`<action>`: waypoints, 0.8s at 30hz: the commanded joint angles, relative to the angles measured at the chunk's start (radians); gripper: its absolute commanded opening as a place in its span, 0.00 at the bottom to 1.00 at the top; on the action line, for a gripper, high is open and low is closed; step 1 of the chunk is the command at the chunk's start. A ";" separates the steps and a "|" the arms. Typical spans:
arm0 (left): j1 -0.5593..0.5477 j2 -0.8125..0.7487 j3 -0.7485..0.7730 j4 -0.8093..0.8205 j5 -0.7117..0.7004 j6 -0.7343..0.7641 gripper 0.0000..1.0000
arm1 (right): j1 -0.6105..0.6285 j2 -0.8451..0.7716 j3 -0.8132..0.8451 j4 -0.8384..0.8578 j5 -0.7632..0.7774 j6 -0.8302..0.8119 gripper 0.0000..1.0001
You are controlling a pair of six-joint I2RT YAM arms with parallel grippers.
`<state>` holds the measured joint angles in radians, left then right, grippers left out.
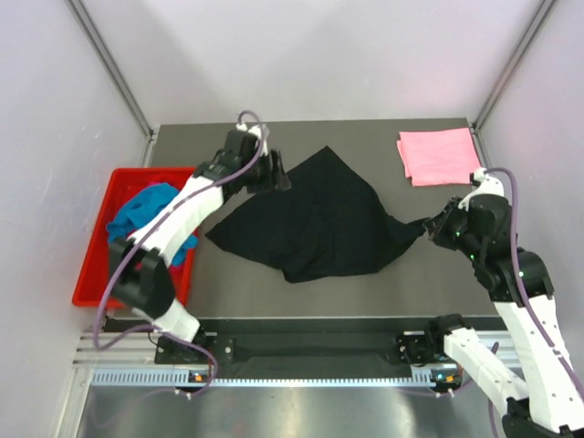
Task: Fold and stack the t-shirts
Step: Flatten the tshirt out
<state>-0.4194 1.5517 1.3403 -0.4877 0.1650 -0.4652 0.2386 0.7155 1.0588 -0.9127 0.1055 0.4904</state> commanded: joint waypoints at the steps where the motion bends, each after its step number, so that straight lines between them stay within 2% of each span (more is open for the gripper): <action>1: 0.002 0.204 0.256 -0.015 -0.114 0.100 0.63 | -0.013 -0.022 -0.034 0.101 -0.070 0.014 0.00; 3: 0.004 0.343 0.404 -0.100 -0.188 0.112 0.63 | -0.013 -0.016 -0.046 0.106 -0.070 0.013 0.00; 7: 0.014 0.505 0.491 -0.115 -0.268 0.158 0.64 | -0.013 0.010 -0.054 0.121 -0.067 -0.006 0.00; 10: 0.047 0.620 0.540 -0.143 -0.249 0.136 0.64 | -0.013 0.021 -0.057 0.136 -0.049 -0.015 0.00; 14: 0.076 0.712 0.557 -0.167 -0.213 0.103 0.64 | -0.013 0.033 -0.065 0.149 -0.001 -0.018 0.00; 20: 0.079 0.771 0.505 -0.196 -0.266 0.112 0.62 | -0.012 0.044 -0.095 0.181 0.003 -0.009 0.00; 21: 0.079 0.769 0.484 -0.201 -0.266 0.111 0.50 | -0.012 0.045 -0.098 0.184 0.002 -0.007 0.00; 23: 0.077 0.756 0.453 -0.215 -0.225 0.094 0.32 | -0.013 0.055 -0.100 0.192 0.002 -0.009 0.00; 24: 0.077 0.730 0.416 -0.219 -0.208 0.085 0.17 | -0.012 0.056 -0.102 0.195 0.003 -0.007 0.00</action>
<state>-0.3397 2.2852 1.8477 -0.6098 -0.0898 -0.3618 0.2371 0.7673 0.9604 -0.7837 0.0933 0.4900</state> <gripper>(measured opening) 0.283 0.012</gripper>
